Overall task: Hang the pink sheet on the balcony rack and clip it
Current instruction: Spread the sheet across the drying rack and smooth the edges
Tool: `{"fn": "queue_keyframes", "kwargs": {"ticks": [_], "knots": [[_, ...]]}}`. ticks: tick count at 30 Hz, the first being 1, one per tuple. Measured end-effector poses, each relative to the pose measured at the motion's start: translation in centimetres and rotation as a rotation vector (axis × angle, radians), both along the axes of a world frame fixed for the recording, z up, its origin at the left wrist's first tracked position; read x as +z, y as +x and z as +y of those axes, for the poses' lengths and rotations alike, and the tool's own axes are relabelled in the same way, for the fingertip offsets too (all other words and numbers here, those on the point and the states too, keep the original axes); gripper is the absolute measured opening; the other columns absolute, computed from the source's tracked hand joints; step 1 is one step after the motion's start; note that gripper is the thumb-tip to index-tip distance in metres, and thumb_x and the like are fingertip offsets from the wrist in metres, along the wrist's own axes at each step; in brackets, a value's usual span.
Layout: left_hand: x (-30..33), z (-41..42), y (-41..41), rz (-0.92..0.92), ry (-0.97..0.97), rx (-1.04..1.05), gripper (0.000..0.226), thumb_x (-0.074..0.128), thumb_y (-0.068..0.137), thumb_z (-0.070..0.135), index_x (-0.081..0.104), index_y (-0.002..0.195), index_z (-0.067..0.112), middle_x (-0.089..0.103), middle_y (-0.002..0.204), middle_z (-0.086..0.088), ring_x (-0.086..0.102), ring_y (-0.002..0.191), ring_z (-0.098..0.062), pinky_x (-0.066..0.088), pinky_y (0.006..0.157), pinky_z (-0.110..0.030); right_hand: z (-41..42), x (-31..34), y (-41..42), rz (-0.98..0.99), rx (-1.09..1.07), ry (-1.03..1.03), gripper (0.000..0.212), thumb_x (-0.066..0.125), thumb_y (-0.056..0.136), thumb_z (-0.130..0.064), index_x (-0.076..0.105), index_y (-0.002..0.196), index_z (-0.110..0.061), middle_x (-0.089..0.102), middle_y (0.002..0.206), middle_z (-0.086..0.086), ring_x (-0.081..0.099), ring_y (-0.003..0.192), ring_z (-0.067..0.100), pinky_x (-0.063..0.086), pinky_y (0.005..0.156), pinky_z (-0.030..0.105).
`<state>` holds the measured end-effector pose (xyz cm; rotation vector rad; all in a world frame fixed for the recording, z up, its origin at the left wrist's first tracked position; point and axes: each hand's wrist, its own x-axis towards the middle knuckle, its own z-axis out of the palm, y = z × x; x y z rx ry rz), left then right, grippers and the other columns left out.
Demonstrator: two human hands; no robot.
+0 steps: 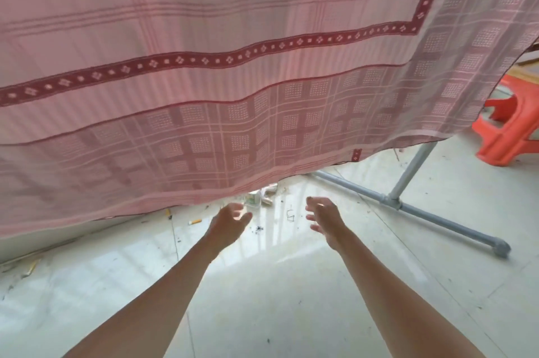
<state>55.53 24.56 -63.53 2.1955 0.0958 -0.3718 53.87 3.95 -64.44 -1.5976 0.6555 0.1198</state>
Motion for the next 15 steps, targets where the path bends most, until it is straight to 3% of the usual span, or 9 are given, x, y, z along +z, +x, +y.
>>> {"fn": "queue_keyframes", "kwargs": {"ticks": [3, 6, 10, 15], "knots": [[0.0, 4.6, -2.2, -0.114, 0.198, -0.177, 0.043, 0.055, 0.090, 0.030, 0.047, 0.128, 0.014, 0.054, 0.128, -0.010, 0.050, 0.119, -0.026, 0.038, 0.098, -0.031, 4.4, 1.1, -2.6, 0.058, 0.220, -0.318, 0.045, 0.050, 0.092, -0.033, 0.045, 0.131, -0.009, 0.058, 0.116, 0.011, 0.053, 0.110, 0.024, 0.040, 0.093, 0.030], [3.1, 8.6, -5.2, -0.132, 0.397, -0.379, 0.049, 0.048, 0.092, 0.037, 0.037, 0.136, 0.018, 0.042, 0.141, -0.007, 0.040, 0.129, -0.024, 0.033, 0.106, -0.038, 8.5, 5.5, -6.1, 0.095, 0.460, -0.511, 0.055, 0.047, 0.094, -0.036, 0.033, 0.141, -0.012, 0.044, 0.142, 0.012, 0.040, 0.131, 0.025, 0.030, 0.107, 0.031], [13.6, 12.9, -9.5, -0.306, 0.438, -0.518, 0.056, 0.034, 0.090, 0.046, 0.038, 0.138, 0.019, 0.035, 0.147, -0.003, 0.033, 0.136, -0.020, 0.027, 0.109, -0.032, 11.1, 15.6, -11.1, 0.127, 0.782, -0.870, 0.063, 0.044, 0.094, -0.043, 0.018, 0.147, -0.019, 0.020, 0.155, 0.009, 0.027, 0.139, 0.027, 0.027, 0.109, 0.039], [30.8, 15.1, -14.2, -0.367, 0.407, -0.451, 0.070, 0.022, 0.080, 0.056, 0.051, 0.130, 0.016, 0.049, 0.137, -0.004, 0.044, 0.127, -0.024, 0.032, 0.105, -0.033, 11.3, 32.5, -15.7, 0.031, 0.710, -0.932, 0.065, 0.043, 0.093, -0.047, 0.018, 0.147, -0.022, 0.019, 0.156, 0.007, 0.025, 0.140, 0.025, 0.026, 0.111, 0.037]]}}
